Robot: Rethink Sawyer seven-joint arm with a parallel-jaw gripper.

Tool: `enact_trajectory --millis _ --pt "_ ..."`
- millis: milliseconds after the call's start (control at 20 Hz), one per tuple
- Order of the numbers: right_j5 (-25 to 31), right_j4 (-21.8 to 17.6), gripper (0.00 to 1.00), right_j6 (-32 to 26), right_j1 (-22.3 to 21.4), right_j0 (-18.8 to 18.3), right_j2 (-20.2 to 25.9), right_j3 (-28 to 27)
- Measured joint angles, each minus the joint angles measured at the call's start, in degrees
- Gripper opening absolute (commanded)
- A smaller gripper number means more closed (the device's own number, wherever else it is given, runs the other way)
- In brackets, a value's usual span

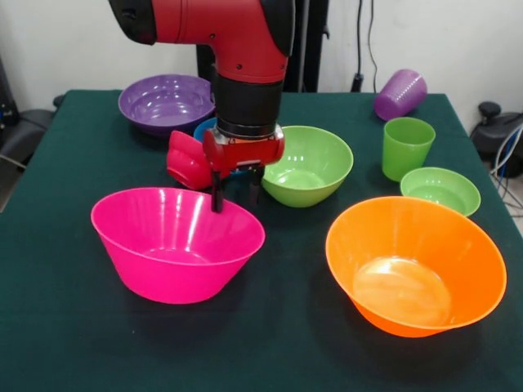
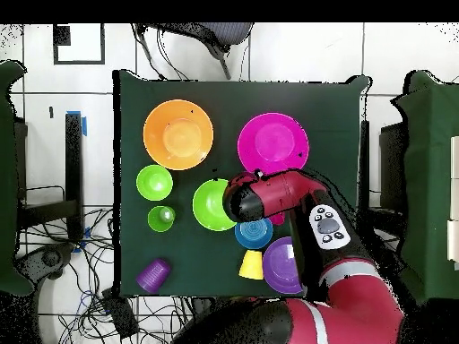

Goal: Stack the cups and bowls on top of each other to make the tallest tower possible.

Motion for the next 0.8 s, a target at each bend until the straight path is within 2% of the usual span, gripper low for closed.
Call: enact_trajectory --millis 250,800 --pt "0.0 0.0 1.00 0.0 0.1 0.9 -1.9 -0.5" --pt "0.0 0.0 1.00 0.0 0.2 1.0 -3.0 -1.0"
